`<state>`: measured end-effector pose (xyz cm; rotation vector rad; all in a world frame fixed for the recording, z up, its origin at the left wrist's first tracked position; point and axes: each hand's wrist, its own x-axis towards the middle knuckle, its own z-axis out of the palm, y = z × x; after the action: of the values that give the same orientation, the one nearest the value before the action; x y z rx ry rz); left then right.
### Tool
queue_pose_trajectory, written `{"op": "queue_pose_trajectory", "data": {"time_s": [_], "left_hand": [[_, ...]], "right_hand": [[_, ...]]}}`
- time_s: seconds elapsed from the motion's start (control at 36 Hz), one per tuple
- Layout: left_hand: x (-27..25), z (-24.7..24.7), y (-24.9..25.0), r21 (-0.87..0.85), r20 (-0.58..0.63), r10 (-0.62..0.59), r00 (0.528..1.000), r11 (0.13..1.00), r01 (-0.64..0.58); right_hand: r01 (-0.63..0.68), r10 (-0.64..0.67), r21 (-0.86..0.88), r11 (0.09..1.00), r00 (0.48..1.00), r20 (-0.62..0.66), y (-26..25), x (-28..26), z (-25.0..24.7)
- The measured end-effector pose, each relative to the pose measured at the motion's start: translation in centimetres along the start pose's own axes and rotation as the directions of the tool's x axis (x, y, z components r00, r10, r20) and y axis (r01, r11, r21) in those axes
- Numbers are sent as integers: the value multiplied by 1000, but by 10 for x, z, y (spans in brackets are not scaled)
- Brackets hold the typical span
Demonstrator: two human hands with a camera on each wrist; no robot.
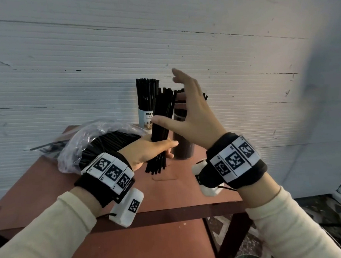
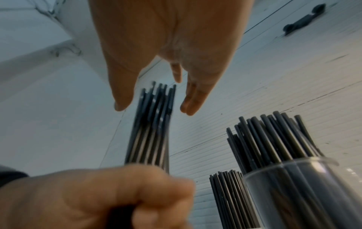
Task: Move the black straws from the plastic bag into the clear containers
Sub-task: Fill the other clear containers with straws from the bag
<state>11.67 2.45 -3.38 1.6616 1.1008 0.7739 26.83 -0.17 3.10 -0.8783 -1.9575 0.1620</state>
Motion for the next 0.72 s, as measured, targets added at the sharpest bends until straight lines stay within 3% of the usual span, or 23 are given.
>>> {"op": "queue_pose_trajectory", "data": {"time_s": [0.08, 0.22, 0.28, 0.42, 0.5, 0.58, 0.64, 0.72], "left_hand": [[-8, -1, 20, 1, 128, 116, 985, 993, -117], [-20, 7, 44, 101, 288, 174, 942, 972, -211], [-20, 12, 45, 118, 291, 196, 936, 964, -239], [-6, 19, 40, 156, 162, 167, 973, 969, -192], [14, 17, 38, 127, -86, 143, 986, 983, -131], [39, 14, 36, 61, -263, 142, 954, 990, -130], [56, 11, 36, 48, -277, 134, 952, 991, -126], [78, 7, 39, 68, -189, 106, 976, 993, -95]], "right_hand": [[-78, 78, -7, 997, 997, 13, -2, 0, -10], [-118, 86, 88, 989, 947, 310, -1, -2, -15], [-128, 72, 139, 982, 934, 350, 1, -5, -14], [-105, 86, 88, 991, 976, 199, 11, 8, -28], [-148, 146, 165, 975, 989, 22, 22, 27, -47], [-187, 218, 217, 958, 967, -130, 33, 46, -66], [-199, 246, 243, 949, 952, -182, 41, 59, -76], [-214, 264, 246, 946, 944, -196, 52, 74, -83]]}}
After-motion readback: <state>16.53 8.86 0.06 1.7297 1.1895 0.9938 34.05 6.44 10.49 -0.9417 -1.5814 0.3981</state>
